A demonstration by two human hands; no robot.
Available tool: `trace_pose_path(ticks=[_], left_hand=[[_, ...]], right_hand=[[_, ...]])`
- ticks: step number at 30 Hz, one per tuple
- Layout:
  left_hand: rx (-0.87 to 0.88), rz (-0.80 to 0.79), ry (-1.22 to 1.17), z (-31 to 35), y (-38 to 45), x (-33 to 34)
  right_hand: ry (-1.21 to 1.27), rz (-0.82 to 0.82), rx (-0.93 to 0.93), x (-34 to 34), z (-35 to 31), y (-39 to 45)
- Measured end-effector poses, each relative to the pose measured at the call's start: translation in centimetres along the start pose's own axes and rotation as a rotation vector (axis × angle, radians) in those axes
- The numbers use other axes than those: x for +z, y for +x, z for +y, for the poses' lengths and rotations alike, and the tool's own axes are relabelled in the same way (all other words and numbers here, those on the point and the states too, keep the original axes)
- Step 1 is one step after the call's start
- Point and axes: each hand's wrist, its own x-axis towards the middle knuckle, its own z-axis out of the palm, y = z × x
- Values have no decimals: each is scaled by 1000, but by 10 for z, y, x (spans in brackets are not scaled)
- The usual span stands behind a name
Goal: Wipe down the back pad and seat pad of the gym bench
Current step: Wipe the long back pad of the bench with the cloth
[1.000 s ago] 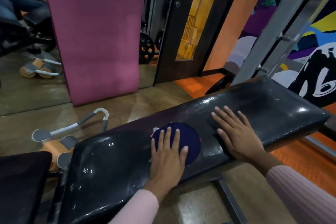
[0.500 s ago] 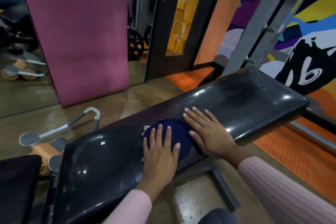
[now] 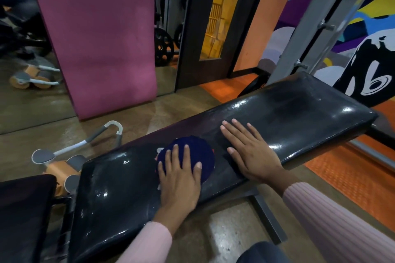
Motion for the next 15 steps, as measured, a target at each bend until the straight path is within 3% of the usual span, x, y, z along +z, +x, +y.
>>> trace_pose_path(ticks=[4,8,15], left_hand=[[68,-48,-4,25,-36,11],[124,-20,-59,43,-15,5],[-36,-81,25,0,-15,-9]], right_hand=[[12,2,-14,0,0,1],[15,-4,-11,0,0,0],[-27,1,-4,2,0,1]])
